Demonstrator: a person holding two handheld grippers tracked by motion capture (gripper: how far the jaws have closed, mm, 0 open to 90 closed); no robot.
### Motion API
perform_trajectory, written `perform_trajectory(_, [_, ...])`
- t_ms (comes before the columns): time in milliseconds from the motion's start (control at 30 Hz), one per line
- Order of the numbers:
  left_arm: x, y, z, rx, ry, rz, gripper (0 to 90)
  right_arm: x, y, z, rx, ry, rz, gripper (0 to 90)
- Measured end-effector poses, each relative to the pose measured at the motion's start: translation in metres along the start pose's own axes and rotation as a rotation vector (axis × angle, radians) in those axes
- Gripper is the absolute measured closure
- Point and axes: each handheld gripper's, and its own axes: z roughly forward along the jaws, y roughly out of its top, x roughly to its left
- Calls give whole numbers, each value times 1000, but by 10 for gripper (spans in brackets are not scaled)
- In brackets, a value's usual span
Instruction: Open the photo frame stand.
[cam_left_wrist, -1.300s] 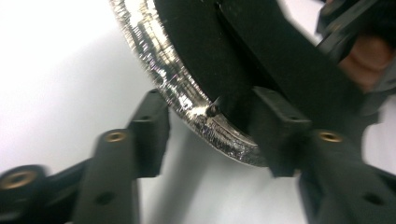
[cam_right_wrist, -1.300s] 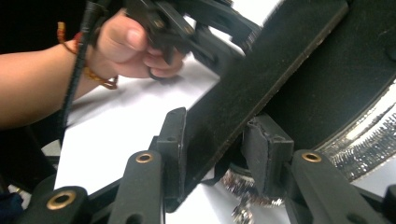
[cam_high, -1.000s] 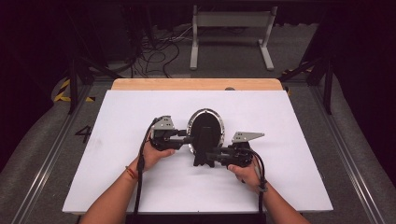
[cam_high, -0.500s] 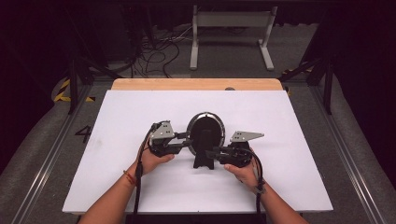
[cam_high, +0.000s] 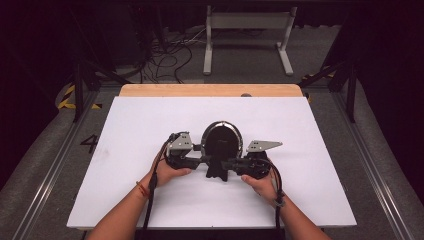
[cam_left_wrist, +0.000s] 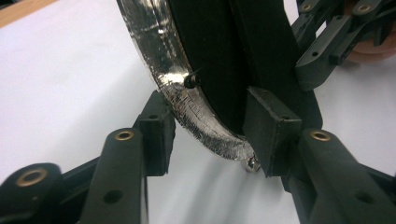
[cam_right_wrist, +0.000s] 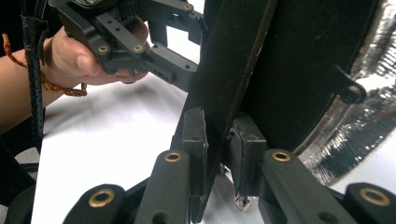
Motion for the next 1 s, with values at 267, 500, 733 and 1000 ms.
perform_trajectory(267, [-2, 3, -5, -5, 29, 16, 646, 0, 1, -1, 1, -17, -15, 809])
perform_trajectory(500, [-6, 3, -5, -15, 91, 40, 675, 0, 3, -2, -5, -25, -13, 797])
perform_trajectory(733, [-9, 3, -9, -5, 139, 89, 695, 1, 4, -2, -5, -16, -17, 794])
perform_trajectory(1000, [-11, -3, -11, 19, 231, 125, 763, 7, 2, 1, 57, -39, -55, 771])
